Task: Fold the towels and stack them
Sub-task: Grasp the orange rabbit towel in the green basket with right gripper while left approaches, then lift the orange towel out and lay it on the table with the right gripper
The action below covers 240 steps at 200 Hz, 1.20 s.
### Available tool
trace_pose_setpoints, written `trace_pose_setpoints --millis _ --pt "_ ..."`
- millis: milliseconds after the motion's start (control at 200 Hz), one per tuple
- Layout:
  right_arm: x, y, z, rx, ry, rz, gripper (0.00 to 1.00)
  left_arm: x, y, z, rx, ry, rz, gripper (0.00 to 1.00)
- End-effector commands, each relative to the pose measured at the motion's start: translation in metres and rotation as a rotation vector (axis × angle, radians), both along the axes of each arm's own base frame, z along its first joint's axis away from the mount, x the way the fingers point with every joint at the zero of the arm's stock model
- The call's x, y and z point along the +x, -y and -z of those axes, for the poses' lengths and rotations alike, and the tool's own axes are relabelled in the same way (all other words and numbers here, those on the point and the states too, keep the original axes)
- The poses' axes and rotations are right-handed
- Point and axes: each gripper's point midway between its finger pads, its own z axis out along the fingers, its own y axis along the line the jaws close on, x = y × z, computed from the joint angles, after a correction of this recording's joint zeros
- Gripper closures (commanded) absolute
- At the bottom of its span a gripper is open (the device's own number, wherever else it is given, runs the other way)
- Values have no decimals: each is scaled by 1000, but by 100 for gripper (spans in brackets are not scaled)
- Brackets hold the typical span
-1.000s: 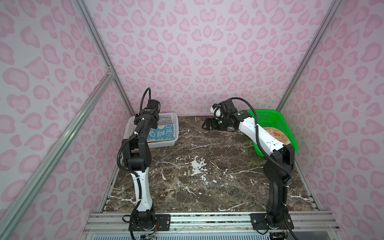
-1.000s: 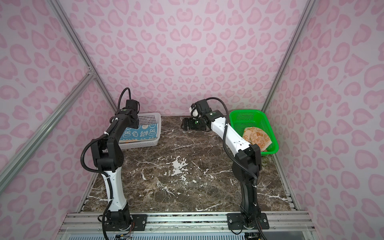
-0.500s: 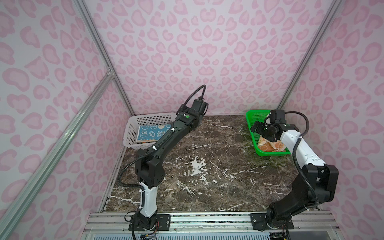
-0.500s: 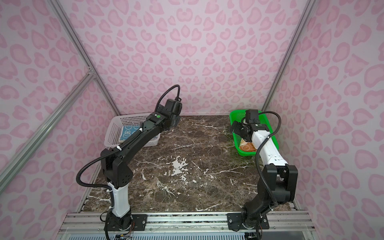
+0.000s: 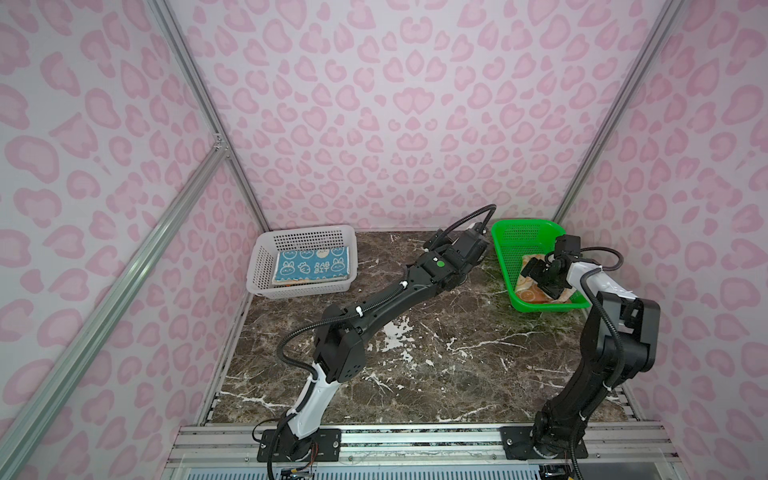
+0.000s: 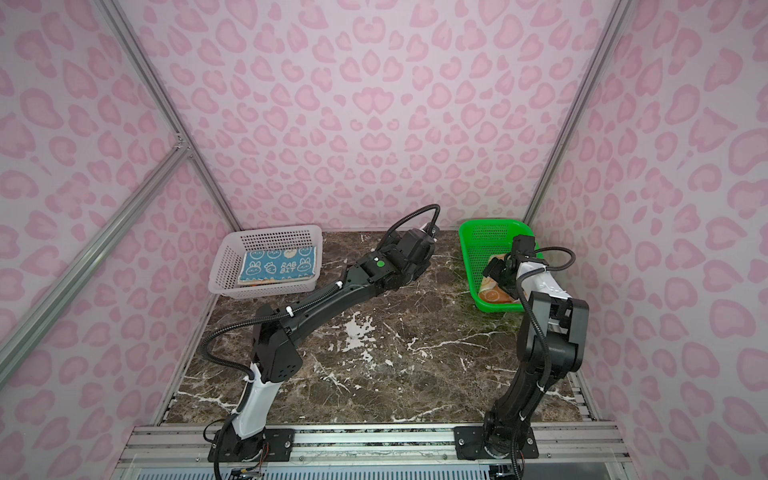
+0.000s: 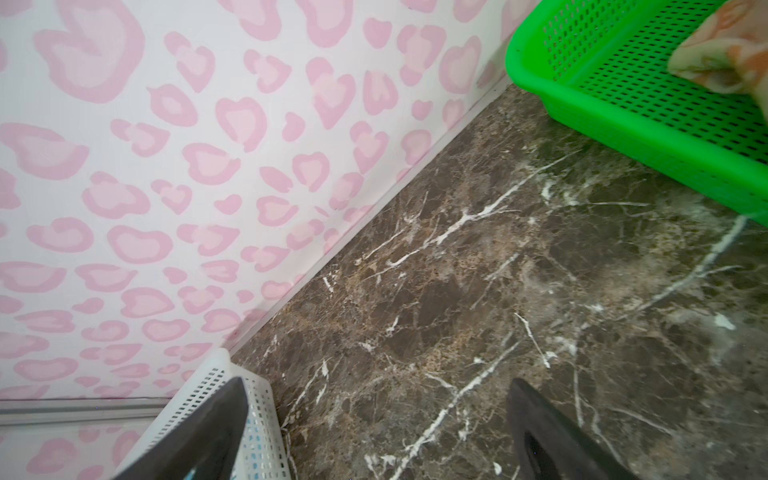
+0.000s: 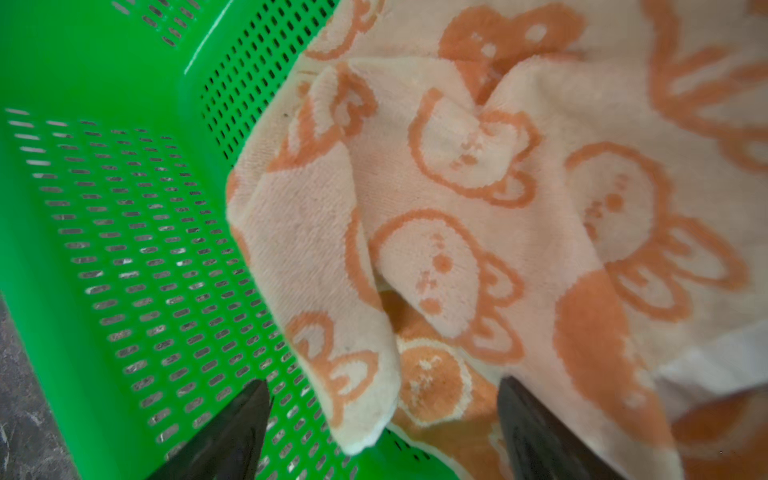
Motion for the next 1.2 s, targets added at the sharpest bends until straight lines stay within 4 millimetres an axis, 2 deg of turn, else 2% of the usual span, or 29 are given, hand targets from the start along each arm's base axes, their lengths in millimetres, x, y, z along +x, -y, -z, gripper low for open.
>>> trace_pose_setpoints --millis 0,120,220,320,405,440,535,560,575,625,740,880,940,1015,1065,1090,1145,1195 --pt "15 -4 5 30 40 -18 24 -3 7 11 -53 -54 5 2" --pt "21 -5 11 47 24 -33 48 -6 5 24 -50 -92 -8 2" --pt "22 -9 -2 42 56 -39 70 -10 4 28 -53 -112 -9 2" --pt "21 -20 -30 7 86 -77 89 -11 -1 22 -72 -108 -23 2" --pt "17 -35 -67 -23 131 -120 99 -14 -10 11 -95 -90 -48 2" --pt "15 -43 -84 -40 158 -140 100 -15 -15 6 -107 -83 -61 2" --pt "9 -76 -130 -60 230 -218 100 -23 -30 -7 -146 -76 -87 2" --pt "4 -87 -136 -62 235 -244 100 -25 -35 -11 -156 -73 -95 2" --pt "7 -93 -153 -71 269 -257 100 -27 -38 -13 -161 -72 -100 2" --pt "1 -115 -175 -76 305 -303 100 -33 -49 -21 -178 -64 -117 2" --pt "-14 -177 -216 -28 385 -438 100 -46 -82 -33 -240 -63 -176 2" --pt "-45 -256 -258 30 483 -634 100 -64 -127 -38 -319 -72 -256 2" --pt "-55 -276 -264 60 516 -676 100 -72 -145 -37 -337 -69 -288 2" --pt "-56 -279 -247 98 517 -657 100 -81 -163 -28 -346 -75 -316 2" --pt "-52 -271 -228 103 481 -626 100 -85 -171 -20 -342 -87 -331 2" --pt "-52 -266 -203 109 419 -614 100 -87 -175 -15 -337 -95 -336 2" --pt "-51 -259 -176 128 352 -602 100 -91 -180 -4 -321 -113 -347 2" --pt "-51 -253 -151 121 304 -591 84 -94 -184 6 -302 -130 -355 2"
